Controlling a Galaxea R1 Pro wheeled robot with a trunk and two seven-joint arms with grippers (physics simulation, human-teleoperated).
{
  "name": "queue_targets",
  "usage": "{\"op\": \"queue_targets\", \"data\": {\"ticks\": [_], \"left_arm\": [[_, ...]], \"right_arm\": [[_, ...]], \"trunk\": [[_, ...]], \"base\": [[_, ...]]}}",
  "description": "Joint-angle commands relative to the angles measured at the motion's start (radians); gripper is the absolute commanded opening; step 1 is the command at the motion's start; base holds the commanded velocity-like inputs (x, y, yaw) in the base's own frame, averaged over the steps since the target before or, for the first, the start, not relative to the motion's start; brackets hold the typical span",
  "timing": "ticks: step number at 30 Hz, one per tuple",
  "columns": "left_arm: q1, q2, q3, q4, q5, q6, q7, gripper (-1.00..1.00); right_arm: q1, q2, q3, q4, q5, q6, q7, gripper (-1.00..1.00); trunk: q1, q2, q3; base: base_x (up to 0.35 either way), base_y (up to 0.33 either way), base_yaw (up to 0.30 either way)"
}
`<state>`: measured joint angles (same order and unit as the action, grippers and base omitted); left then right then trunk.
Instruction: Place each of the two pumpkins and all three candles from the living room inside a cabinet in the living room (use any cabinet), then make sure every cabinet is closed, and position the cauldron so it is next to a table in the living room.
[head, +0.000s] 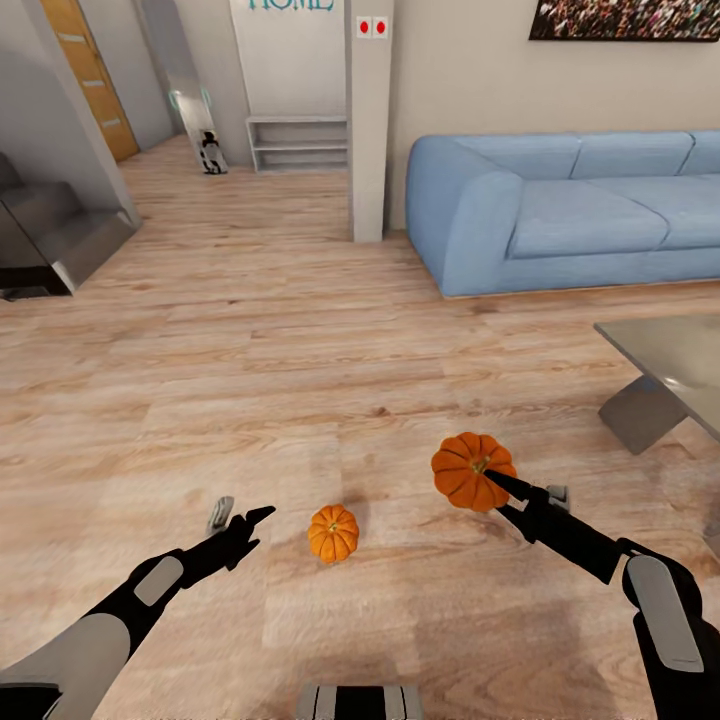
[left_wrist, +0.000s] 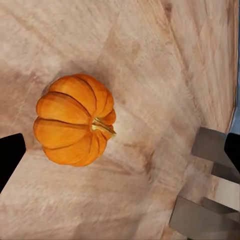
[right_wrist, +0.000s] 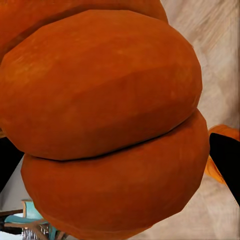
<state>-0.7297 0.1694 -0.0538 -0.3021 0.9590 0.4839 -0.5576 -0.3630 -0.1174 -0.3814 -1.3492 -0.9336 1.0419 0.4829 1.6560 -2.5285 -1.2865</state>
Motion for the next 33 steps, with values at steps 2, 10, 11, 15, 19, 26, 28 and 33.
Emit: {"op": "queue_targets", "data": {"ticks": [2, 10, 11, 15, 19, 26, 28, 33], "left_arm": [[0.000, 0.001, -0.006, 0.000, 0.010, 0.005, -0.007, 1.00], [0.000, 0.001, -0.006, 0.000, 0.010, 0.009, -0.019, 1.00], [0.000, 0.001, -0.006, 0.000, 0.010, 0.010, -0.025, 1.00], [0.000, 0.001, -0.006, 0.001, 0.010, 0.012, -0.038, 1.00], [0.000, 0.001, -0.006, 0.000, 0.010, 0.014, -0.044, 1.00], [0.000, 0.001, -0.006, 0.000, 0.010, 0.015, -0.046, 1.00], [0.000, 0.001, -0.006, 0.000, 0.010, 0.015, -0.051, 1.00], [0.000, 0.001, -0.006, 0.001, 0.008, 0.014, -0.090, 1.00]], "right_arm": [[-0.001, 0.000, 0.001, -0.003, 0.002, 0.005, 0.007, -1.00], [-0.001, 0.000, 0.006, -0.009, 0.000, 0.005, 0.005, -1.00], [-0.001, 0.000, 0.005, -0.009, 0.000, 0.005, 0.007, -1.00], [-0.001, 0.001, 0.006, -0.010, -0.012, 0.005, 0.010, -1.00], [0.000, 0.001, 0.007, -0.011, -0.036, 0.005, 0.010, -1.00], [0.001, 0.002, 0.012, -0.011, -0.043, 0.005, 0.010, -1.00], [0.001, 0.002, 0.013, -0.011, -0.043, 0.005, 0.010, -1.00], [0.000, 0.002, 0.015, -0.011, -0.043, 0.005, 0.010, -1.00]], "trunk": [[0.001, -0.001, -0.009], [0.004, -0.003, -0.039], [0.005, -0.003, -0.043], [0.006, -0.004, -0.059], [0.008, -0.005, -0.074], [0.011, -0.006, -0.101], [0.012, -0.007, -0.109], [0.015, -0.008, -0.128]], "base": [[0.000, 0.000, 0.000], [0.000, 0.000, 0.000], [0.000, 0.000, 0.000], [0.000, 0.000, 0.000], [0.000, 0.000, 0.000], [0.000, 0.000, 0.000], [0.000, 0.000, 0.000], [0.000, 0.000, 0.000]]}}
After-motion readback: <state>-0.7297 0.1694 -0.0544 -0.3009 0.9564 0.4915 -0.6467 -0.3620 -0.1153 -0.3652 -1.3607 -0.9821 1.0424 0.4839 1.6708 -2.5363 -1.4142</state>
